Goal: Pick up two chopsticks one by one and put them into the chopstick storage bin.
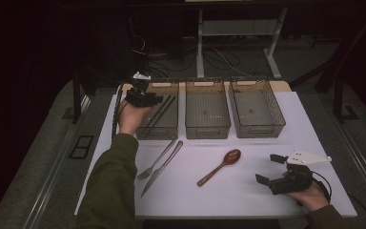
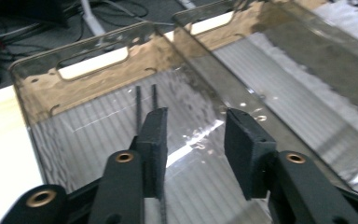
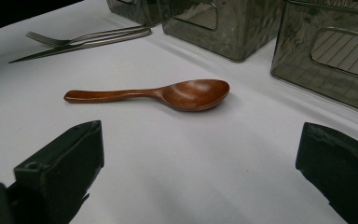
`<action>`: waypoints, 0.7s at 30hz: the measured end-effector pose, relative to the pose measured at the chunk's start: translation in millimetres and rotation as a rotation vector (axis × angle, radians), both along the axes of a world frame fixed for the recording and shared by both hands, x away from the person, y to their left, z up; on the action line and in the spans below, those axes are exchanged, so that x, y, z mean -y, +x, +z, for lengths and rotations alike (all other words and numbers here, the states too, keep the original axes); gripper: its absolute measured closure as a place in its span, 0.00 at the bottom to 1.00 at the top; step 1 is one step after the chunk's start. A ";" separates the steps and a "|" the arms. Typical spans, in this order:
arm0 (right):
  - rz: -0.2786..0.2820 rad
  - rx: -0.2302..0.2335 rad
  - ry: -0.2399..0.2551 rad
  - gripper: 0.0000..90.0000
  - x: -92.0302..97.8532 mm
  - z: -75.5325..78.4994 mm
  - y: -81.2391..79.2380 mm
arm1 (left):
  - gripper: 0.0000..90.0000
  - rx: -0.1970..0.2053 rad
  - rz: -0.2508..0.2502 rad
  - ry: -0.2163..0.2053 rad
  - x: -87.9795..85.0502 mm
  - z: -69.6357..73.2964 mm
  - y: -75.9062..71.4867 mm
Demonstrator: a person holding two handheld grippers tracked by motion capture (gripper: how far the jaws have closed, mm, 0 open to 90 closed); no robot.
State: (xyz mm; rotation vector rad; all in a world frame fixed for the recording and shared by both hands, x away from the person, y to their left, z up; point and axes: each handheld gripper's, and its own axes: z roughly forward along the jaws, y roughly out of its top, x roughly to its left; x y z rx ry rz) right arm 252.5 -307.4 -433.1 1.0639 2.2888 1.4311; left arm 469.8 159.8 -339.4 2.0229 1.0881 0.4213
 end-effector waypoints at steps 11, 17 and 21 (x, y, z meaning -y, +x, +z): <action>-0.001 -0.002 -0.001 0.00 -0.1 -0.1 -0.1 | 0.49 0.023 -0.110 -0.032 4.3 8.8 -30.6; -0.001 -0.002 -0.003 0.00 -0.1 -0.2 -0.1 | 0.44 0.048 -0.155 -0.054 7.7 3.9 -54.3; -0.001 -0.002 -0.004 0.00 -0.3 -0.4 0.0 | 0.41 0.056 -0.179 -0.067 7.9 2.0 -69.0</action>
